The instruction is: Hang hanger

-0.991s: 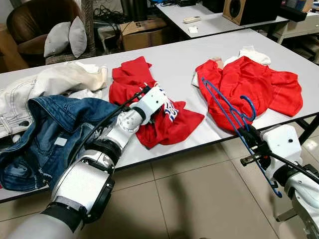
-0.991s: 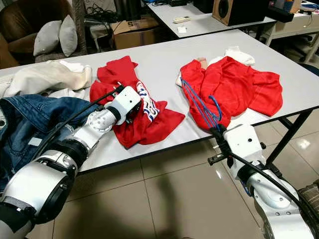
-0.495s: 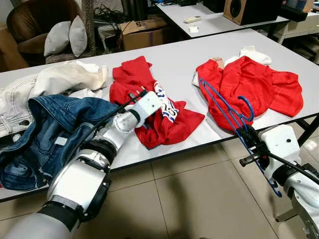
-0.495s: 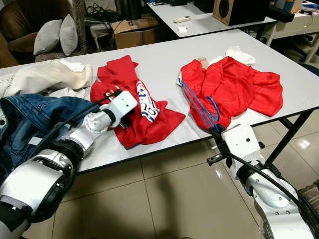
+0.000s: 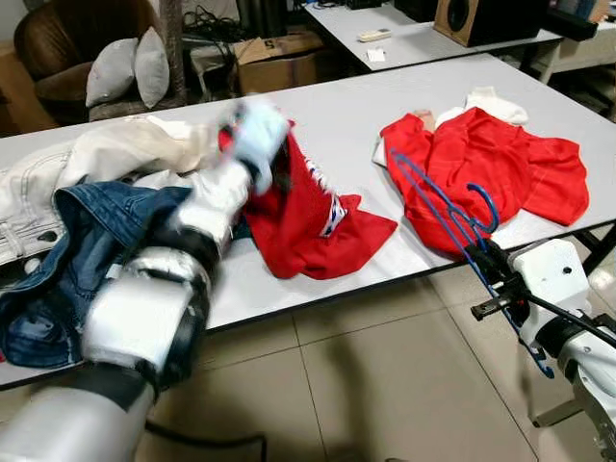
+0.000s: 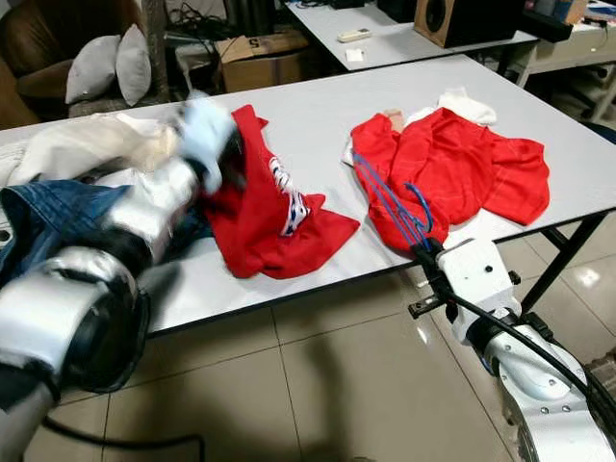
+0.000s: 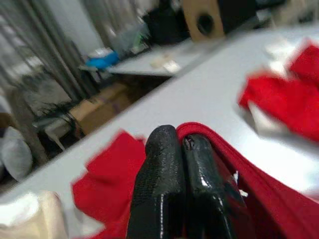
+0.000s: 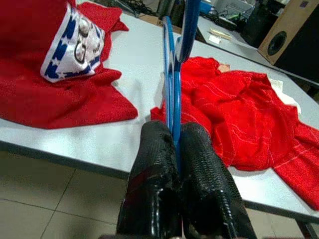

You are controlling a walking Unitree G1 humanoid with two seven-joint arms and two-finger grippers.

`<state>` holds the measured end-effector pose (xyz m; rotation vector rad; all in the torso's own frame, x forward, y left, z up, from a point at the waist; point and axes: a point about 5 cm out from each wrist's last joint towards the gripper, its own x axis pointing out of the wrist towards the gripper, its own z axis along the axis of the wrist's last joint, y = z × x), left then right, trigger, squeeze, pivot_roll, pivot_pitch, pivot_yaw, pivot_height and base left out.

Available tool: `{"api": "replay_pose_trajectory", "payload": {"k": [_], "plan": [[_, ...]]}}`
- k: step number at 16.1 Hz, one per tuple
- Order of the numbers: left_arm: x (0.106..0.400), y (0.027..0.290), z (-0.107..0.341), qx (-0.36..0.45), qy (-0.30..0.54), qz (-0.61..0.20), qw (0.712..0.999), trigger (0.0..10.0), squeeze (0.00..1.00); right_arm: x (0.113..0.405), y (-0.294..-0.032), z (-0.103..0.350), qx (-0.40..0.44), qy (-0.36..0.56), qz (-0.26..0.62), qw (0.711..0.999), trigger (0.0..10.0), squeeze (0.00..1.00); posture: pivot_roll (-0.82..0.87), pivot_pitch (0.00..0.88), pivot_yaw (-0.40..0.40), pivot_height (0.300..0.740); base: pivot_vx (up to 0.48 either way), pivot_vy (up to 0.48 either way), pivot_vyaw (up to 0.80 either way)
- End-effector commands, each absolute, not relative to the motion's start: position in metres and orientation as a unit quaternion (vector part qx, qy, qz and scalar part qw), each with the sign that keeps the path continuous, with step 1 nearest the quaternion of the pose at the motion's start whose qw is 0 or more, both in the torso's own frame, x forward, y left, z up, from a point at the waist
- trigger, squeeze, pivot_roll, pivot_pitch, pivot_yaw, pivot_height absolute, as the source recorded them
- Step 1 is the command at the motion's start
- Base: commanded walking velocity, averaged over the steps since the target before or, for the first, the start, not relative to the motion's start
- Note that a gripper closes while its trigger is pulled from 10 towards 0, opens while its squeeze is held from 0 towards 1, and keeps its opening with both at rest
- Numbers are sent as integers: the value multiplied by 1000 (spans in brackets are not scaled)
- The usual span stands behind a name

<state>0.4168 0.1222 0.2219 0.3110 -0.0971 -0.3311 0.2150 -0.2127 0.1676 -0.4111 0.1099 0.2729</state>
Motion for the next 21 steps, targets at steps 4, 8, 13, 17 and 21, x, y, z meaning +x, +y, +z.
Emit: {"api": "replay_pose_trajectory", "payload": {"k": [4,8,13,17,21], "plan": [[422,134,254,177,-72,-154,969,0,0,197,-184,185,-127,-6,280,951,10000,0,-266,0,129,740,0,0,0],[421,129,248,213,-61,-177,959,0,0,174,-170,190,-94,19,401,911,10000,0,-266,0,143,740,0,0,0],[420,122,255,222,-67,-216,948,0,0,192,-182,146,-184,194,367,891,10000,0,-275,0,155,740,0,0,0],[419,130,256,254,-63,-234,936,0,0,204,-216,149,-234,242,281,899,10000,0,-267,0,152,740,0,0,0],[418,148,255,292,-49,-228,928,0,0,214,-248,166,-277,238,204,909,10000,0,-253,0,136,740,0,0,0]]}}
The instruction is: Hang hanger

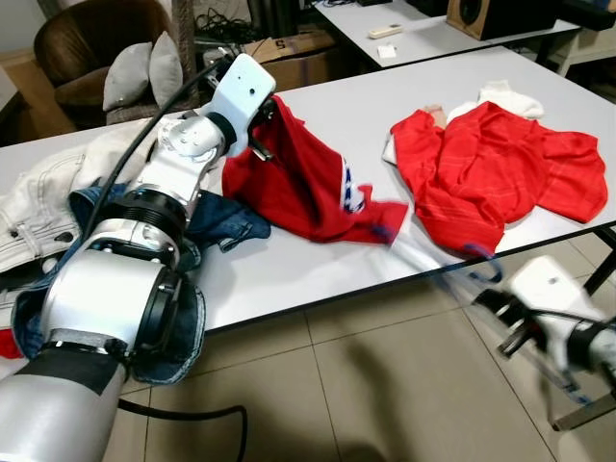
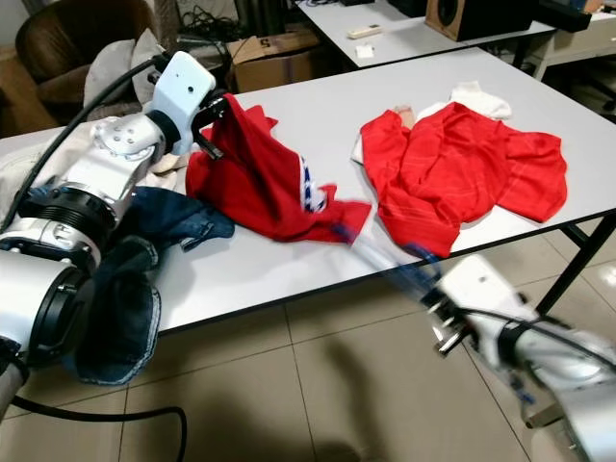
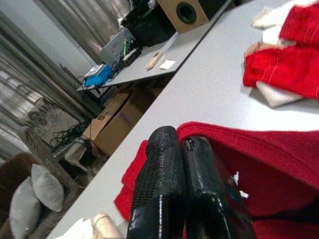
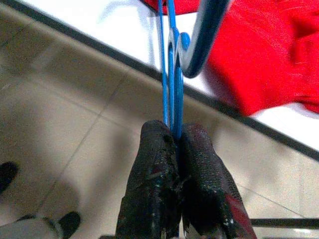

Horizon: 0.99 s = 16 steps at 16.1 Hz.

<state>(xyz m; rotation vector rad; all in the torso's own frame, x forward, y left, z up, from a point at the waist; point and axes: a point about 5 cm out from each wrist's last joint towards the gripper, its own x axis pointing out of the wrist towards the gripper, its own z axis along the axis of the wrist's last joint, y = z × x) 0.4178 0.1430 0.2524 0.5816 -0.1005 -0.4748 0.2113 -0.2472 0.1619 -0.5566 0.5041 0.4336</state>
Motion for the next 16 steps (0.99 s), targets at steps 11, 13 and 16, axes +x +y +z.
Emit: {"api": "replay_pose_trajectory", "payload": {"k": [11,13,16], "plan": [[411,126,240,260,-26,-290,921,0,0,190,-218,211,-169,88,350,917,10000,0,-265,0,166,740,0,0,0],[410,116,236,247,-24,-286,926,0,0,189,-201,202,-156,105,388,902,10000,0,-268,0,167,740,0,0,0],[408,103,246,236,-45,-308,921,0,0,205,-187,176,-131,151,375,905,10000,0,-259,0,160,740,0,0,0]]}}
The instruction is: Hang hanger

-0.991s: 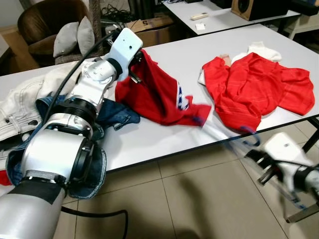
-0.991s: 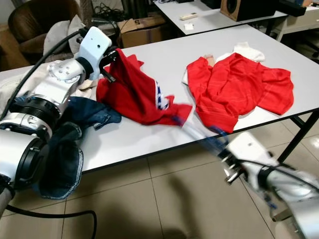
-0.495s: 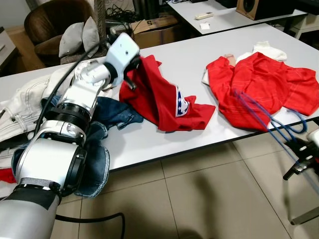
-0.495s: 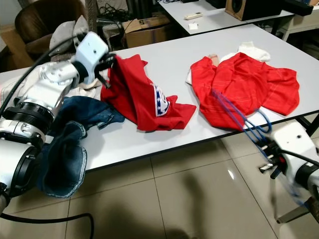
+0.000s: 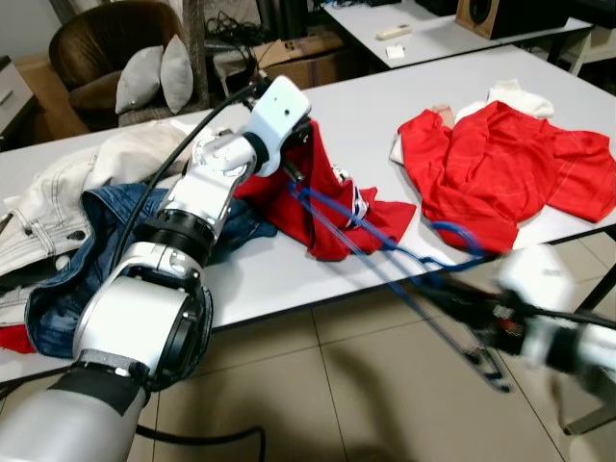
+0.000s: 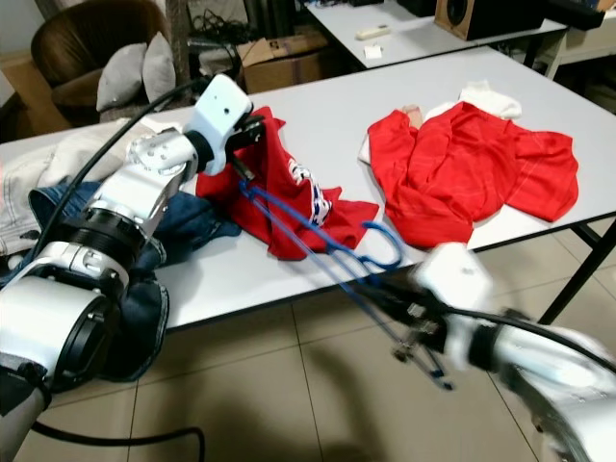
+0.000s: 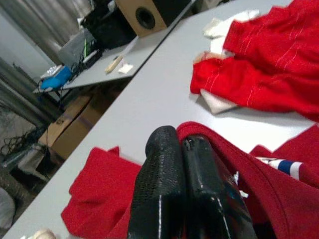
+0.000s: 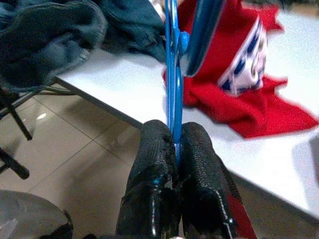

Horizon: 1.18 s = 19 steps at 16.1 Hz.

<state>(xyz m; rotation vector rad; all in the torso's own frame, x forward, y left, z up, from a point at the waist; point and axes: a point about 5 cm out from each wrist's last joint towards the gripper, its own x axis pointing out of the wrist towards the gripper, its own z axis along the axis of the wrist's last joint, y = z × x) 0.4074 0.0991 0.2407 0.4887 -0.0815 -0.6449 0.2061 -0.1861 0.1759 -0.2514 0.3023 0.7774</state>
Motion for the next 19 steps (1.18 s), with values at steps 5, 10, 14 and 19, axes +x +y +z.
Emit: {"api": "replay_pose_trajectory", "payload": {"k": [5,10,14,19], "plan": [[398,90,268,215,-71,-354,908,0,0,257,-184,153,-66,175,282,941,10000,0,-243,0,150,740,0,0,0],[401,115,263,279,-57,-288,914,0,0,245,-210,176,-71,156,212,962,10000,0,-215,0,124,740,0,0,0],[400,132,269,313,-60,-259,912,0,0,227,-247,200,-83,133,135,978,10000,0,-219,0,132,740,0,0,0],[392,108,279,277,-92,-312,904,0,0,219,-247,194,-44,139,110,983,10000,0,-238,0,148,740,0,0,0]]}}
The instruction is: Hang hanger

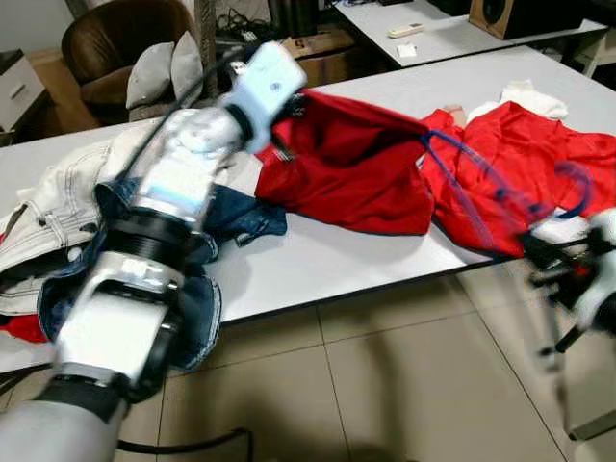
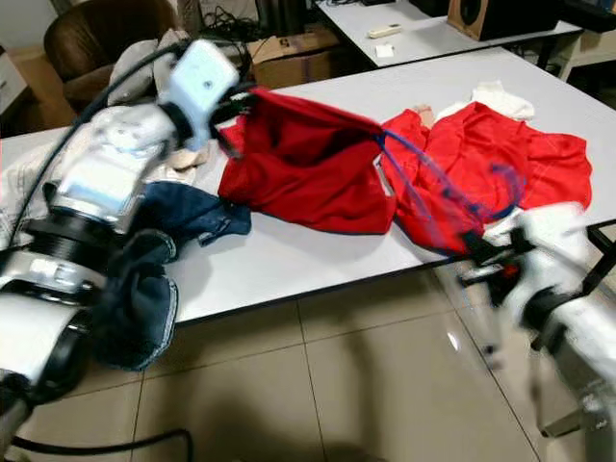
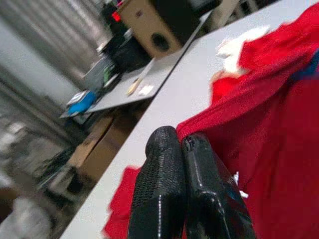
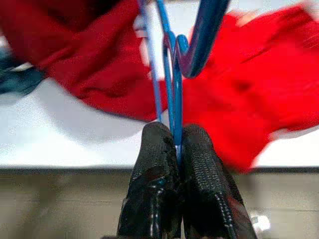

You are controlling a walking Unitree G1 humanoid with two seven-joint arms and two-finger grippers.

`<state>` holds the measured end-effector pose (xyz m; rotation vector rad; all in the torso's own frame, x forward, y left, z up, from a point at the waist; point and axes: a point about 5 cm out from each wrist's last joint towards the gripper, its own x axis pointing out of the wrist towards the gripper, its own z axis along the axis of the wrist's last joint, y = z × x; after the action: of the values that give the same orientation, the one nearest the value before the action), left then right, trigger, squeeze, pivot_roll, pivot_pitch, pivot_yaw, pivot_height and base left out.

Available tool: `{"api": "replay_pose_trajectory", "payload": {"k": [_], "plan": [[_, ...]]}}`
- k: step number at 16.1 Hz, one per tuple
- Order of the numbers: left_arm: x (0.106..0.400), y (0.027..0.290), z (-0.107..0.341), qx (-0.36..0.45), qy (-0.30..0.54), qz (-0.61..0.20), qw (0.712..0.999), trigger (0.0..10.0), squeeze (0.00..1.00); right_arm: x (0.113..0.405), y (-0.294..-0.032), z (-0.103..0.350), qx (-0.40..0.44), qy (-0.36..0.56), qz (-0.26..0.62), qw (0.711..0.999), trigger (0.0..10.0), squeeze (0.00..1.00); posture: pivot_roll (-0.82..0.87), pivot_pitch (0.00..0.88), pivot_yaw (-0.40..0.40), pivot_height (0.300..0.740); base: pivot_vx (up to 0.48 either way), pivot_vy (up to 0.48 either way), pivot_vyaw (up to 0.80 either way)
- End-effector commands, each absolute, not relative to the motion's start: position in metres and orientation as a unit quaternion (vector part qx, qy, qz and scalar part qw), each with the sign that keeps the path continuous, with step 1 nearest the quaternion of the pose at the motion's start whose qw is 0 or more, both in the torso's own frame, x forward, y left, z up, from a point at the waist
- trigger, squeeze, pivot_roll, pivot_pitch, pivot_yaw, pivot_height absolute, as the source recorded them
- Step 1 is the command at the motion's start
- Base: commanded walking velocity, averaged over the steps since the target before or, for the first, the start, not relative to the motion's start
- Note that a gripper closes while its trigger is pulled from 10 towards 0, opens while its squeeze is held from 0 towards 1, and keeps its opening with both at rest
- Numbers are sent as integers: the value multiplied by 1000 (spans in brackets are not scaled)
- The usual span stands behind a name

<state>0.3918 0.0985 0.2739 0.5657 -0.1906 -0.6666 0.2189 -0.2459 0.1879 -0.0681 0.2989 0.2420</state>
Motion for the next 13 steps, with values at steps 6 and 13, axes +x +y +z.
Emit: {"api": "replay_pose_trajectory", "payload": {"k": [6,13], "plan": [[385,93,202,300,-9,-337,892,1843,0,199,-205,143,2,221,179,959,10000,0,-258,0,166,740,0,0,0],[349,115,146,340,113,-395,846,0,0,190,-194,128,-11,239,162,957,10000,0,-267,0,181,740,0,0,0]]}}
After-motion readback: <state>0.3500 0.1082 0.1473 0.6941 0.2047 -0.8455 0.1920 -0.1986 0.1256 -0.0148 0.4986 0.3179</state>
